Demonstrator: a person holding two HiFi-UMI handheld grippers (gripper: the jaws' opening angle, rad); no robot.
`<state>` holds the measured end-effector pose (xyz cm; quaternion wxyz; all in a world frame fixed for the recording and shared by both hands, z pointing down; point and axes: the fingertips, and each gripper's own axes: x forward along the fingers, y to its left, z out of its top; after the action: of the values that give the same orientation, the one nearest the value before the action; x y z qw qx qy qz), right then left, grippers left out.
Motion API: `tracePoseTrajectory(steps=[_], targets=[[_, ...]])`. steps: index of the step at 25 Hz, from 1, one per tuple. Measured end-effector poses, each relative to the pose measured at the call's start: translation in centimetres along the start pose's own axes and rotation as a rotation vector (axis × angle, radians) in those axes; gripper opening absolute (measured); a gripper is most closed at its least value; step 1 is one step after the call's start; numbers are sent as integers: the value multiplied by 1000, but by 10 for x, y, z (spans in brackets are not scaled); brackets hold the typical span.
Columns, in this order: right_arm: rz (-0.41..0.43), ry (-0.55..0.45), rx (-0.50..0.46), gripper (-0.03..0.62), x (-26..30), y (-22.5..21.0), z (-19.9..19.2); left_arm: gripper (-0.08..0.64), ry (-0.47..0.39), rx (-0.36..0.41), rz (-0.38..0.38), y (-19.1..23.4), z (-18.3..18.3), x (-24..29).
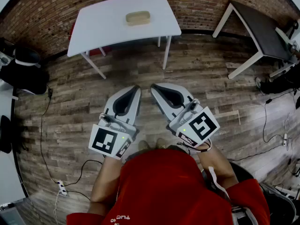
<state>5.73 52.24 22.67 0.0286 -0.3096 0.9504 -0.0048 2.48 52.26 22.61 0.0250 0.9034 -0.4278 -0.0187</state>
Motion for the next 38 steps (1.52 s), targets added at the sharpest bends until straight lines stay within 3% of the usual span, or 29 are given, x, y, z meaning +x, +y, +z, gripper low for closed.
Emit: tracePoseTrajectory(steps=[13, 20, 28, 38], targets=[[75, -12, 18, 31, -11, -36, -2, 14, 1, 1, 35, -8, -9, 39], [86, -16, 24, 32, 2, -64, -5, 14, -4, -38, 71, 17, -16, 56], [50, -2, 22, 32, 62, -123, -18, 14, -16, -2, 83, 93, -17, 101], [-37, 11, 25, 32, 181, -215, -26, 14, -20, 32, 18, 225, -9, 179]])
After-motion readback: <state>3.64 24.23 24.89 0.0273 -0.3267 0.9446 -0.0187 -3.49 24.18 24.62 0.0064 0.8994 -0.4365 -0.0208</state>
